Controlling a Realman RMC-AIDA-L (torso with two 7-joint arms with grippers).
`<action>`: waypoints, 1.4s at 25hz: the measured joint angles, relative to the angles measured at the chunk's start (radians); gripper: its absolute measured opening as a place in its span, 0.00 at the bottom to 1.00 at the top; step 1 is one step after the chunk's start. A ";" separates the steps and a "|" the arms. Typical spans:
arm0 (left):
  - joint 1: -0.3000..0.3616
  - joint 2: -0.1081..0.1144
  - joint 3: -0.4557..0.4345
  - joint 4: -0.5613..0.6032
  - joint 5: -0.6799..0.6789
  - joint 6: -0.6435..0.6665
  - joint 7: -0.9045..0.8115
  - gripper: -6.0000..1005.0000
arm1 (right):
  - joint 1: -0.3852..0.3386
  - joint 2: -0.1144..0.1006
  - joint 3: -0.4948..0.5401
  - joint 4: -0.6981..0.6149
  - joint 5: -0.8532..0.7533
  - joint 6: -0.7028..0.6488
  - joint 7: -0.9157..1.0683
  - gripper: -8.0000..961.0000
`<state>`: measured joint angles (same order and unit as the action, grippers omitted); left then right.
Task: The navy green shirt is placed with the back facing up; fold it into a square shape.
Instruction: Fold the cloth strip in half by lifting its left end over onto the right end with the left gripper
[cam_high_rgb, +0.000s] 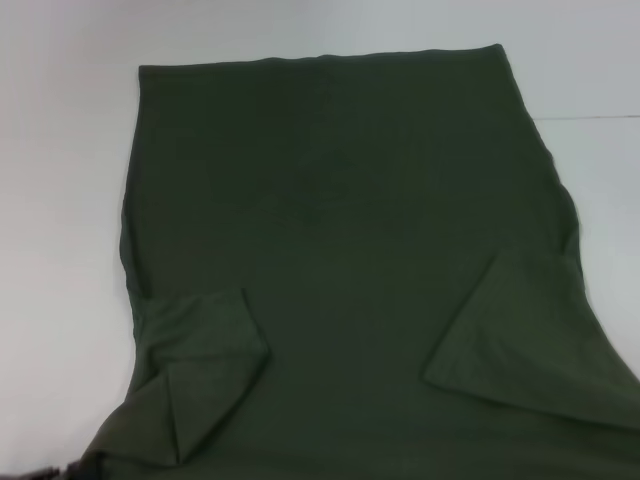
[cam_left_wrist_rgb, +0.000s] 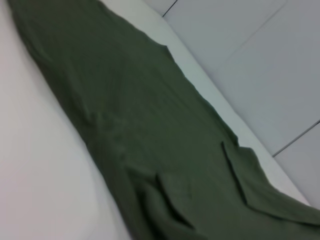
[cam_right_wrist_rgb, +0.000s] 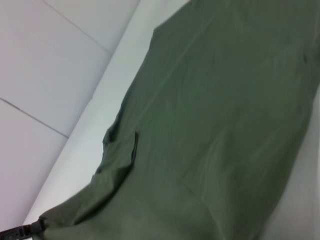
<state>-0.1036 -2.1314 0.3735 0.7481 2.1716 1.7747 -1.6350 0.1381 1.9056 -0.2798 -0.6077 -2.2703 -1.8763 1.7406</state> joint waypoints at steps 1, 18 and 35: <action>-0.010 0.001 -0.001 -0.004 -0.001 0.000 -0.002 0.04 | 0.005 -0.002 0.009 0.000 0.000 -0.004 0.000 0.03; -0.394 0.057 -0.088 -0.182 -0.004 -0.172 -0.044 0.04 | 0.233 -0.047 0.149 0.001 0.007 0.073 0.040 0.03; -0.557 0.042 -0.121 -0.232 -0.154 -0.516 -0.039 0.04 | 0.547 -0.024 0.085 0.037 0.018 0.534 0.066 0.03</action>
<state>-0.6606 -2.0893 0.2520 0.5162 2.0179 1.2589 -1.6744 0.6848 1.8820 -0.1947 -0.5708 -2.2518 -1.3426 1.8069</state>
